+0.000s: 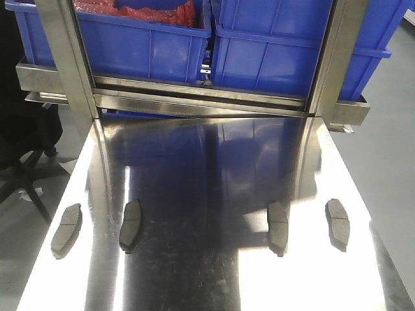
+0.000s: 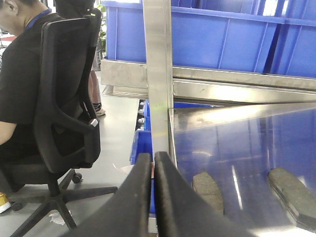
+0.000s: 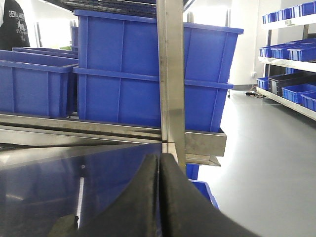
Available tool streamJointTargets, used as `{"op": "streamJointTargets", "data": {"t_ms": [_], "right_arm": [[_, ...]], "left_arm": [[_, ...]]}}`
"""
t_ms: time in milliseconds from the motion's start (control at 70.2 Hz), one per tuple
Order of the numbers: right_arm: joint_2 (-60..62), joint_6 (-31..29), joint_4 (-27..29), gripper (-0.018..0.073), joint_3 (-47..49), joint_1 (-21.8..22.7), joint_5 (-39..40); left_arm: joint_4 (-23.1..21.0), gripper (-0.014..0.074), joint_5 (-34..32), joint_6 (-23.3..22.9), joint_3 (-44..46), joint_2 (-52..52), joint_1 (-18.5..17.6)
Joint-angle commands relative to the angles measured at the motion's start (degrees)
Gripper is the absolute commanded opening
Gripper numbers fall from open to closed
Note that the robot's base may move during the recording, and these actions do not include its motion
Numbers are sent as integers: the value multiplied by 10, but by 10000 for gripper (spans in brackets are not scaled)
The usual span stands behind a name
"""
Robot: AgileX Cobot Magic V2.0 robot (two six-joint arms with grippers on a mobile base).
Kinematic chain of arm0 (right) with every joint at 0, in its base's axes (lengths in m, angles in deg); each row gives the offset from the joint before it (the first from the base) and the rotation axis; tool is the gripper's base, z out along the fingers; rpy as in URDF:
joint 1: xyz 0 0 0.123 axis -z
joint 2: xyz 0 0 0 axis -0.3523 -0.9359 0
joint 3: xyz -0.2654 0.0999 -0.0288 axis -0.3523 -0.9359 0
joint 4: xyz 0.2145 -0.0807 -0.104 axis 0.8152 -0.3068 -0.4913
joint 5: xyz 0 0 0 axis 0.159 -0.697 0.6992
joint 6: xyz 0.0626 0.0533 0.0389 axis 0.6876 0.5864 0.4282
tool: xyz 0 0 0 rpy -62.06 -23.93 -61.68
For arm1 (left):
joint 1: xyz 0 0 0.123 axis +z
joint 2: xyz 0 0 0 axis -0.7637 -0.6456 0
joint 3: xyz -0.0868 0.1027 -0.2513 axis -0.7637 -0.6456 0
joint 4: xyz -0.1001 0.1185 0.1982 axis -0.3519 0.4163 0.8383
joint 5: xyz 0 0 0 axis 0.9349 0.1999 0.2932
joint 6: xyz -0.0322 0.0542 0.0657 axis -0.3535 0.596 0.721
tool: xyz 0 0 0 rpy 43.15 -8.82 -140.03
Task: Move and align brake pads A on conveyor
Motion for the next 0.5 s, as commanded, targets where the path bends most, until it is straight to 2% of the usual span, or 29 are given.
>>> {"op": "streamJointTargets", "data": {"t_ms": [0,485], "right_arm": [[4,-1,-6,-9,-3,-1,41],[4,-1,-6,-9,-3,4,41]], "left_arm": [[0,-6,-42,-3,6,9,-1],[0,-6,-42,-3,6,9,-1]]}}
